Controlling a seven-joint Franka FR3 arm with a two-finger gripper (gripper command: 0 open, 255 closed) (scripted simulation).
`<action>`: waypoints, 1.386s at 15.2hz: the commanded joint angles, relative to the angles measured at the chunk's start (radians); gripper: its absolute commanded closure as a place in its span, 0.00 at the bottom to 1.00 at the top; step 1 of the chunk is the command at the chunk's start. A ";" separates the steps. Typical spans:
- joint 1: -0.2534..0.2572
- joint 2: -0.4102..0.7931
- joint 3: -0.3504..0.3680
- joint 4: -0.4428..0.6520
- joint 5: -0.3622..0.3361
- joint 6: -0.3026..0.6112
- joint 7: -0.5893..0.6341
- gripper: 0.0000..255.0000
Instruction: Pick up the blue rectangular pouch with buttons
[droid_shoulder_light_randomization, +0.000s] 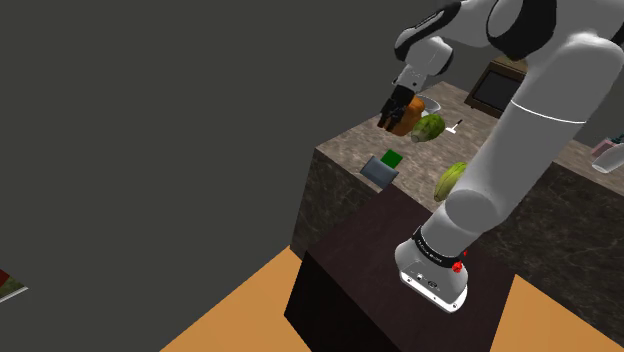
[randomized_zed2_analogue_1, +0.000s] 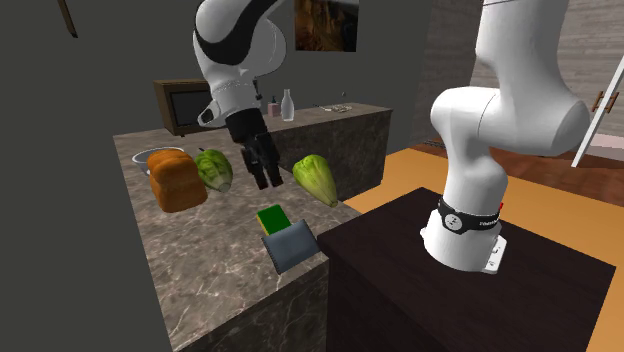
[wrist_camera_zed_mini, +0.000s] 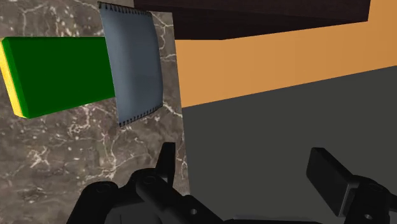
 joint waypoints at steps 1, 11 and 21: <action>-0.043 0.128 -0.001 0.066 0.081 -0.038 -0.094 0.00; -0.270 0.567 0.112 0.372 0.274 -0.194 -0.283 0.00; -0.283 0.624 0.131 0.384 0.298 -0.158 -0.304 1.00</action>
